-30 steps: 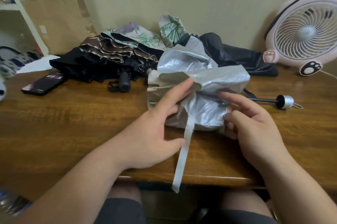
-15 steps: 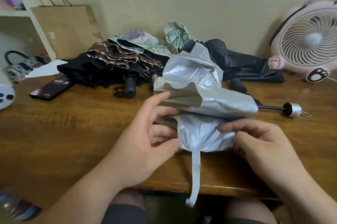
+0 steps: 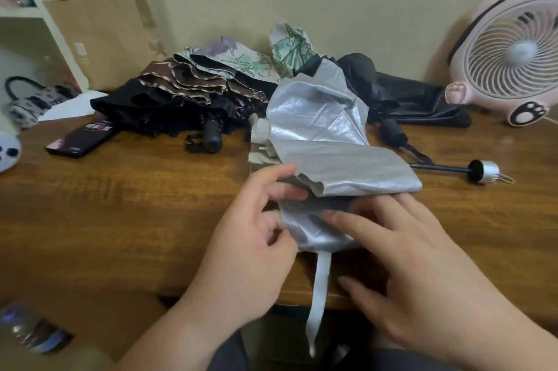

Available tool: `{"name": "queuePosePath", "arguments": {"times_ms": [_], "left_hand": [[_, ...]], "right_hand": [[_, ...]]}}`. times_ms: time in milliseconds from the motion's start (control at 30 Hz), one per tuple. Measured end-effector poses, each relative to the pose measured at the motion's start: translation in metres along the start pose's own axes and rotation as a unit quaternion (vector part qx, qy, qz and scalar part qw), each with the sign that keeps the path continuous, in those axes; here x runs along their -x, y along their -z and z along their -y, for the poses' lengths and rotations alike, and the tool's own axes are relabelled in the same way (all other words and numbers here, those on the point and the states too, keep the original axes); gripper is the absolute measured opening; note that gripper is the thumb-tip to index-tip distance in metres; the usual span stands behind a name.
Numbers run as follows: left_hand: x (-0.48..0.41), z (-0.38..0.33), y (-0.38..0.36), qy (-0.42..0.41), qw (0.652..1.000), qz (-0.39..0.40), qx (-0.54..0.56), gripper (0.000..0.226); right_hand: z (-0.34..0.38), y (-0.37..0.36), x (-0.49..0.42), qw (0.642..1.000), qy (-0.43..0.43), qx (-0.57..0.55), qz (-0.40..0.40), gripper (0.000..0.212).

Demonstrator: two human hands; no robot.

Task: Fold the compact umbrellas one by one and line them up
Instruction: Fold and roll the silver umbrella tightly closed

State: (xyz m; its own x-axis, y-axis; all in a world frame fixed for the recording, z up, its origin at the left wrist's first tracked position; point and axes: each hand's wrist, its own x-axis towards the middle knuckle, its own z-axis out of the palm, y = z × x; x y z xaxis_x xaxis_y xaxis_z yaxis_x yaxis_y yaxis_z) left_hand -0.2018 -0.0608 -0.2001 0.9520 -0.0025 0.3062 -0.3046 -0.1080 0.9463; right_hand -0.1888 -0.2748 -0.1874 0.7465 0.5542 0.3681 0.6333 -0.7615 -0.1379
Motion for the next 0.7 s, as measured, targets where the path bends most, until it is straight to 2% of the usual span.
{"name": "queuePosePath", "arguments": {"times_ms": [67, 133, 167, 233, 300, 367, 467, 533, 633, 700], "left_hand": [[-0.005, -0.003, 0.002, -0.02, 0.999, 0.005, 0.033, 0.064], [-0.008, -0.007, 0.006, -0.06, 0.998, 0.019, 0.009, 0.049], [-0.008, -0.01, 0.009, -0.083, 0.996, 0.034, -0.013, 0.045], [-0.009, -0.014, 0.015, -0.13, 0.983, 0.093, -0.09, 0.047], [-0.013, -0.013, 0.018, -0.193, 0.946, 0.139, -0.221, 0.053], [-0.021, -0.011, 0.018, -0.258, 0.905, 0.122, -0.316, 0.048], [-0.033, -0.012, 0.014, -0.313, 0.884, 0.043, -0.344, 0.024], [-0.037, -0.015, 0.013, -0.331, 0.877, 0.019, -0.349, 0.012], [-0.04, -0.016, 0.015, -0.322, 0.874, 0.022, -0.364, 0.011], [-0.042, -0.016, 0.019, -0.313, 0.872, 0.03, -0.375, 0.017]], "right_hand": [[-0.009, -0.005, -0.008, 0.997, 0.036, 0.03, -0.057, 0.044], [-0.018, -0.003, -0.016, 0.991, 0.052, 0.02, -0.119, 0.021], [-0.021, 0.0, -0.019, 0.99, 0.06, -0.002, -0.129, 0.018], [-0.027, 0.006, -0.025, 0.987, 0.071, -0.064, -0.131, 0.019], [-0.032, 0.012, -0.031, 0.985, 0.053, -0.116, -0.118, 0.019], [-0.036, 0.016, -0.035, 0.982, 0.024, -0.15, -0.108, 0.022], [-0.039, 0.015, -0.034, 0.966, -0.053, -0.23, -0.106, 0.028], [-0.037, 0.011, -0.03, 0.948, -0.077, -0.284, -0.123, 0.034], [-0.033, 0.006, -0.023, 0.92, -0.064, -0.358, -0.15, 0.035], [-0.033, 0.005, -0.021, 0.914, -0.057, -0.361, -0.179, 0.032]]}}
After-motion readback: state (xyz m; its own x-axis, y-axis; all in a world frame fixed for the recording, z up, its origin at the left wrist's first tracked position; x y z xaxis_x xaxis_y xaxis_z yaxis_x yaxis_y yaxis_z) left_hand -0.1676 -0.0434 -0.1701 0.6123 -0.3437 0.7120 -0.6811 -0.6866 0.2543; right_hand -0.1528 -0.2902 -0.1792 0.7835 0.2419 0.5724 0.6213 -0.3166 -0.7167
